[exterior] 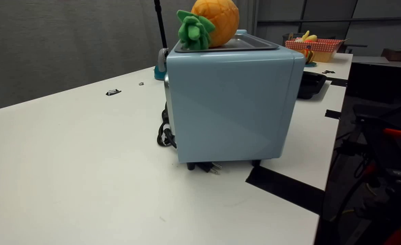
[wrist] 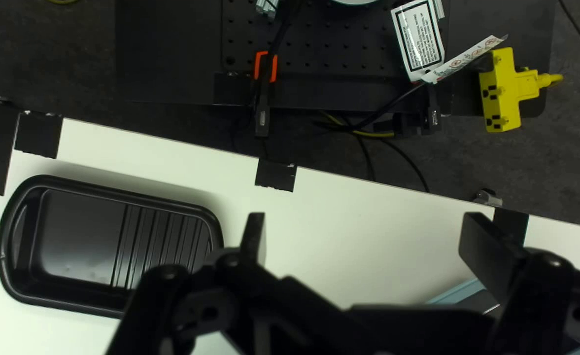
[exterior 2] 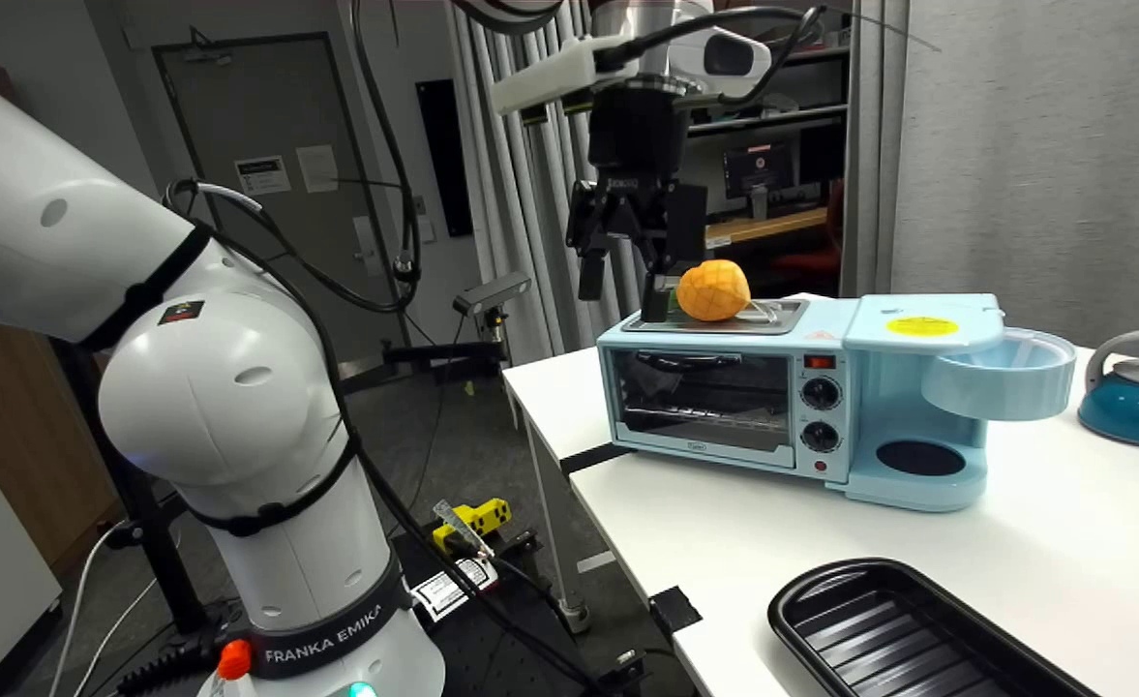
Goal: Switch off the breakfast maker
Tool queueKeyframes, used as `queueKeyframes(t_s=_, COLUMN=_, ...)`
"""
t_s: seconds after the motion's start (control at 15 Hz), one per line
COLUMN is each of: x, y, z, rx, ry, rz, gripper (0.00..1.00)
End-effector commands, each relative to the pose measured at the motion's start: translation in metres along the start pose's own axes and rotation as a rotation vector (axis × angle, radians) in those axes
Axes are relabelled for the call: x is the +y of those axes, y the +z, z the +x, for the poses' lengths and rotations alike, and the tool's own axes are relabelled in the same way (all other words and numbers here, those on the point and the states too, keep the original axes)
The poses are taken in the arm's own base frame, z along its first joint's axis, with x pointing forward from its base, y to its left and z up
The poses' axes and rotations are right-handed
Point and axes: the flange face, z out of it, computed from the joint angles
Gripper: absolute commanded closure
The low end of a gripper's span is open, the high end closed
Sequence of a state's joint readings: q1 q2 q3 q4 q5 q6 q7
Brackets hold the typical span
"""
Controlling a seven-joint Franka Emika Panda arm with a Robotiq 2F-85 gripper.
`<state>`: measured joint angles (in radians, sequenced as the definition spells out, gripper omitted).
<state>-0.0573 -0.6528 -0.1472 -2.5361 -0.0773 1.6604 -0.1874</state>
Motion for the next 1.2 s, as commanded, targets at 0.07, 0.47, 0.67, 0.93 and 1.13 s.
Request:
queueKeyframes(t_s=0.07, x=0.0, y=0.0, z=0.0, rx=0.0, ry=0.0, rz=0.0, gripper=0.0)
queueKeyframes(t_s=0.47, x=0.001, y=-0.005, z=0.013, rx=0.039, ry=-0.005, rz=-0.011, gripper=0.0)
queueKeyframes(t_s=0.67, x=0.003, y=-0.01, z=0.024, rx=0.114, ry=-0.005, rz=-0.036, gripper=0.0)
queueKeyframes(t_s=0.93, x=0.009, y=-0.011, z=0.042, rx=0.168, ry=-0.011, rz=-0.057, gripper=0.0)
queueKeyframes(t_s=1.13, x=0.017, y=-0.011, z=0.061, rx=0.22, ry=-0.017, rz=-0.072, gripper=0.0)
